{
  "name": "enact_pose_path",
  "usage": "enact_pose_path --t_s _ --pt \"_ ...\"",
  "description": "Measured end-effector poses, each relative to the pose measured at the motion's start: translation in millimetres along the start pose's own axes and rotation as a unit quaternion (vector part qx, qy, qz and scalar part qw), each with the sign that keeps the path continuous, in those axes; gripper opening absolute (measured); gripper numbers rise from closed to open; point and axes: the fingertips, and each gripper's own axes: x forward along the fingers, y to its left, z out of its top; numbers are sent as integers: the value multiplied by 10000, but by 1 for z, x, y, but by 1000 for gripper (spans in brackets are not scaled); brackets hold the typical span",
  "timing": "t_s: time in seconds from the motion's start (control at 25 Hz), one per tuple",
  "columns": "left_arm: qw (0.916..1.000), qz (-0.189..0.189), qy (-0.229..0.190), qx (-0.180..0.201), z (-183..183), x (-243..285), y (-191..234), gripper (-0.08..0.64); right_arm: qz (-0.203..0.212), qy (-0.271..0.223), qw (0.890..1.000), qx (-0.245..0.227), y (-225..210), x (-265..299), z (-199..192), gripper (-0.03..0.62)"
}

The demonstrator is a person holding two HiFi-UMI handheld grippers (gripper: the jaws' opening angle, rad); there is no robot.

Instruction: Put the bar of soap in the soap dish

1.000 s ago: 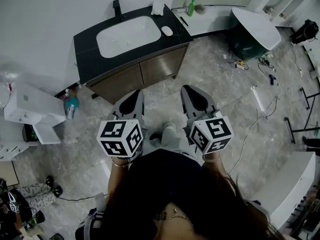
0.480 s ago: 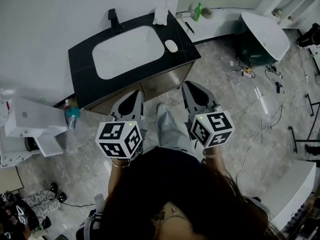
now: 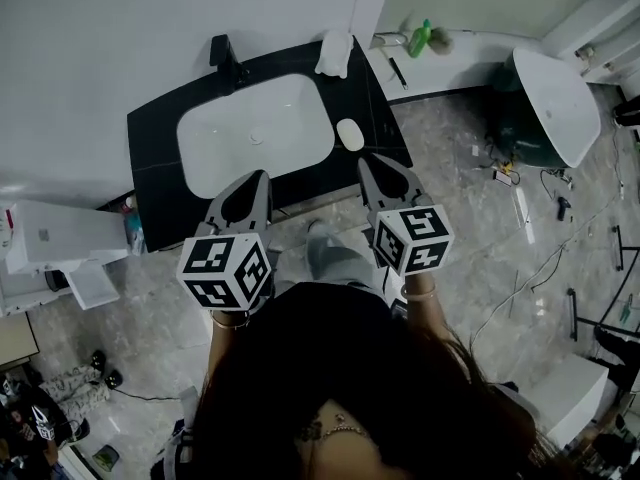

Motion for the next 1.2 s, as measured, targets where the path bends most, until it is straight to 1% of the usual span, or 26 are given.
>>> enact_pose_path --t_s 0.16,0.36,0.4,0.48,0.6,0.68,0.8,0.96,1.2 --pt "9994 336 12 -108 11 19 20 -2 65 214 9997 -54 -31 47 2 20" --pt "9967 699 85 -405 13 32 61 -2 -74 597 9982 17 -64 99 -11 30" --pt "9963 736 102 -443 13 34 69 -2 -91 686 9976 45 -69 109 -15 47" --pt "9956 780 125 -497 15 40 84 -2 -121 847 9963 69 -79 126 -25 99" --pt "9950 799 179 -564 17 47 102 -2 -181 1142 9933 16 -90 147 -44 154" --pt "9947 818 237 -582 18 50 111 -2 -167 1458 9892 -60 -94 159 -63 215" --pt "9938 855 302 -648 19 54 124 -2 -126 2018 9793 -104 -98 177 -95 266" --pt "9916 903 477 -788 9 57 139 -2 -240 2557 9664 -123 -108 197 -130 296" --pt "9879 998 715 -948 -7 60 155 -2 -473 3139 9479 -283 -128 213 -165 307"
